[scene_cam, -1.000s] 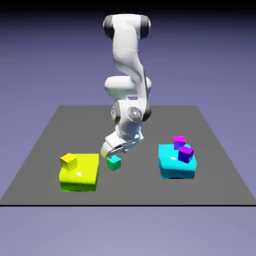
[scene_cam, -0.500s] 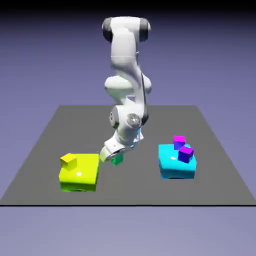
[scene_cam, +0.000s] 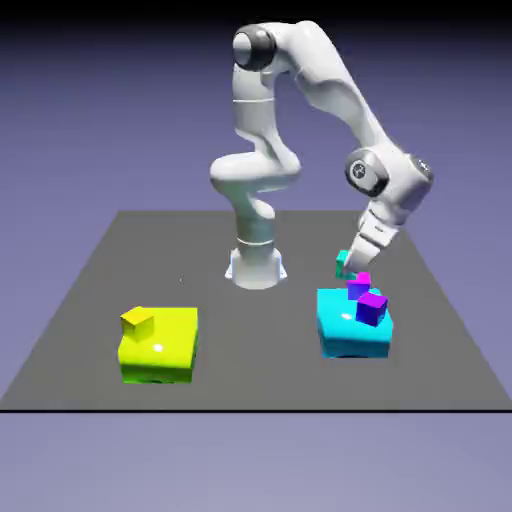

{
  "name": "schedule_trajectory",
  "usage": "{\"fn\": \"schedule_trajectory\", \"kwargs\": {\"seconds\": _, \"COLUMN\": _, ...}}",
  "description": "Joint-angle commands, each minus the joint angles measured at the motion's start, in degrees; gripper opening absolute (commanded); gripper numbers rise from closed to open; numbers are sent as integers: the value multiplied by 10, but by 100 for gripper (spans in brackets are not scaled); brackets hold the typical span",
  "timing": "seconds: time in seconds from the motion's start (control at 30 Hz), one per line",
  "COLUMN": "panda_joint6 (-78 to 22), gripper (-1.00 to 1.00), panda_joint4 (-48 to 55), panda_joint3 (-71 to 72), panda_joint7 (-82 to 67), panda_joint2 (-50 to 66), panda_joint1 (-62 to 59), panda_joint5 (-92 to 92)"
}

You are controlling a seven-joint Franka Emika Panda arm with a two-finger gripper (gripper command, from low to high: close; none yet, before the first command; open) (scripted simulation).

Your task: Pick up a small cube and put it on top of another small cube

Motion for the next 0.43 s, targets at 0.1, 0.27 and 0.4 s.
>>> {"fn": "schedule_trajectory", "kwargs": {"seconds": 0.1, "panda_joint6": 75, "gripper": -100, "panda_joint4": -49, "panda_joint3": -5, "panda_joint7": 20, "panda_joint2": 31, "panda_joint1": -5, "panda_joint5": -25}}
{"fn": "schedule_trajectory", "kwargs": {"seconds": 0.27, "panda_joint6": 80, "gripper": 100, "panda_joint4": -52, "panda_joint3": -5, "panda_joint7": 21, "panda_joint2": 33, "panda_joint1": -5, "panda_joint5": -27}}
{"fn": "schedule_trajectory", "kwargs": {"seconds": 0.4, "panda_joint6": 0, "gripper": 100, "panda_joint4": 0, "panda_joint3": 0, "panda_joint7": 0, "panda_joint2": 0, "panda_joint1": 0, "panda_joint5": -1}}
